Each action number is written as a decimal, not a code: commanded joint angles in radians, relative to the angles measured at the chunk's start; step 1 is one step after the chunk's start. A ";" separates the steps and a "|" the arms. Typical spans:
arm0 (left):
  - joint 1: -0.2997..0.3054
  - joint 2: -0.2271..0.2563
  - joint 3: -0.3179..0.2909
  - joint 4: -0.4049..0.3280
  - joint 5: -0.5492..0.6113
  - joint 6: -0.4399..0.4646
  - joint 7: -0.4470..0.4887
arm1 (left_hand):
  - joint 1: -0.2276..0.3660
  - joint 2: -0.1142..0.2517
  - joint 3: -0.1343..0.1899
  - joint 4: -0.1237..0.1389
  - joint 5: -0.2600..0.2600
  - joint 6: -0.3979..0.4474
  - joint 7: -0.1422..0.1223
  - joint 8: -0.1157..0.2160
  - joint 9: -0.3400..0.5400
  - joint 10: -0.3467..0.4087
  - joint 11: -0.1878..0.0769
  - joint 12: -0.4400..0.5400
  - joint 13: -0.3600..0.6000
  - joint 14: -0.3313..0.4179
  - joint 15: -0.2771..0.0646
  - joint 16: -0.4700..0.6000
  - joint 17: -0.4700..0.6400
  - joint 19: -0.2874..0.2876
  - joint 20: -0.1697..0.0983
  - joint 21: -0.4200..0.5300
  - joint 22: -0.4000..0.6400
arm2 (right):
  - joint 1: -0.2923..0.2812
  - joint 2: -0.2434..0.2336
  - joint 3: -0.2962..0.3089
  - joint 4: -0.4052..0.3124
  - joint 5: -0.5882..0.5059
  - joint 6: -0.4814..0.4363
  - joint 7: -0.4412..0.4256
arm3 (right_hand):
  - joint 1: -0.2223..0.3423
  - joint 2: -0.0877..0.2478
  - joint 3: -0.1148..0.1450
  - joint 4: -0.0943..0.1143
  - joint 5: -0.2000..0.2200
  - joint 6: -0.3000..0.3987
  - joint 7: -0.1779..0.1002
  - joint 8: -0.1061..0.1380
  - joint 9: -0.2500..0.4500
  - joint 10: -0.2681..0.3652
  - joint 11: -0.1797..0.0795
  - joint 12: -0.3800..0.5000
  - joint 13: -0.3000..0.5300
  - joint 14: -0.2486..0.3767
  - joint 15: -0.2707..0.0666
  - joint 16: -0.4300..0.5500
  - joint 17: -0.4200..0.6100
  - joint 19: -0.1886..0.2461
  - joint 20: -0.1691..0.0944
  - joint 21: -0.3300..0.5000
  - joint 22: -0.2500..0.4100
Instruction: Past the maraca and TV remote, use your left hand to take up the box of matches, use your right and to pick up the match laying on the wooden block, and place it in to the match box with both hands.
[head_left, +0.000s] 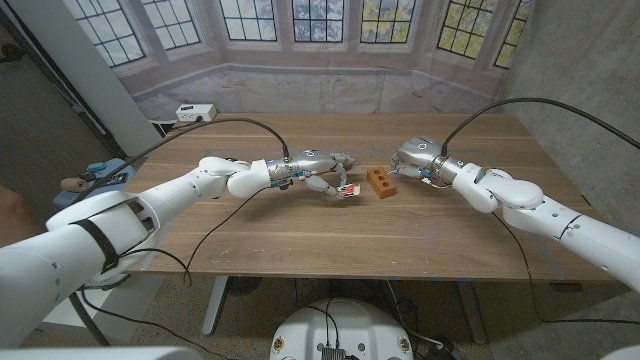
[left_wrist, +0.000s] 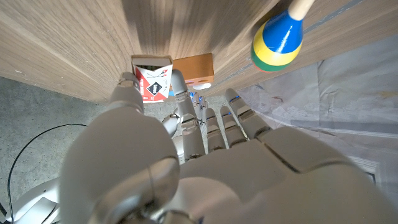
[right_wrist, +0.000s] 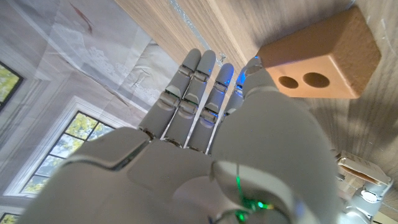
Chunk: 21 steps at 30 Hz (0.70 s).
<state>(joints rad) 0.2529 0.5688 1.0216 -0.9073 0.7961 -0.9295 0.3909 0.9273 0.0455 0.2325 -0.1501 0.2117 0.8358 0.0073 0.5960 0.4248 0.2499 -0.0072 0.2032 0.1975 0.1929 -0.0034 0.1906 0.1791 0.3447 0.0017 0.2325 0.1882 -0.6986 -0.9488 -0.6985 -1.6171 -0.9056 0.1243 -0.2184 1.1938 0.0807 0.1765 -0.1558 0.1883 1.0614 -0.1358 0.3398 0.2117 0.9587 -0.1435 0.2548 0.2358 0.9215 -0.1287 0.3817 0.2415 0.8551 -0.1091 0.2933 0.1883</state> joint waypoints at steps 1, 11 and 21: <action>0.009 0.003 -0.008 -0.012 -0.008 0.007 0.001 | 0.032 0.035 -0.003 0.002 0.007 -0.002 -0.001 0.008 0.001 -0.002 0.001 0.000 0.002 0.001 0.000 -0.002 0.003 -0.003 -0.006 -0.001 0.006 | -0.035 -0.015 0.027 -0.042 -0.005 -0.042 -0.020 | 0.014 0.000 0.004 -0.001 0.000 0.009 0.002 0.007 0.004 0.012 0.000 0.008 0.001 0.012 -0.108 0.004 0.003 0.010 -0.080 0.007 0.005; 0.023 0.010 -0.019 -0.034 -0.013 0.016 -0.006 | 0.030 0.035 -0.004 0.003 0.007 -0.002 -0.003 0.009 -0.001 -0.003 0.000 0.000 0.002 0.002 0.000 -0.001 0.003 -0.004 -0.005 -0.001 0.006 | -0.104 -0.020 0.065 -0.105 -0.010 -0.132 -0.068 | 0.015 0.001 0.003 0.001 -0.001 0.013 0.001 0.007 0.003 0.014 -0.001 0.006 0.003 0.019 -0.108 0.003 0.003 0.011 -0.079 0.010 0.005; 0.033 0.010 -0.029 -0.046 -0.013 0.020 -0.001 | 0.029 0.035 -0.005 0.004 0.006 -0.003 -0.001 0.009 -0.002 -0.004 0.002 -0.001 0.002 0.001 0.001 -0.001 0.003 -0.004 -0.005 -0.001 0.006 | -0.178 -0.010 0.099 -0.165 -0.008 -0.237 -0.131 | 0.017 0.002 0.002 0.002 -0.002 0.015 0.006 0.007 0.003 0.018 0.001 0.007 0.004 0.024 -0.107 0.002 0.002 0.012 -0.078 0.012 0.005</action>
<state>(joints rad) 0.2755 0.5782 1.0035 -0.9407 0.7846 -0.9145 0.3880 0.9273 0.0455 0.2284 -0.1460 0.2117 0.8358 0.0073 0.5999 0.4208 0.2500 -0.0072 0.2032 0.1975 0.1929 -0.0034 0.1906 0.1791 0.3392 -0.0038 0.2325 0.1882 -0.8083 -0.9648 -0.6316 -1.7242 -0.9127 -0.0151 -0.2912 1.1979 0.0847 0.1765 -0.1558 0.1882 1.0704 -0.1335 0.3444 0.2119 0.9658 -0.1399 0.2547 0.2357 0.9320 -0.1324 0.3817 0.2416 0.8587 -0.1055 0.3012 0.1883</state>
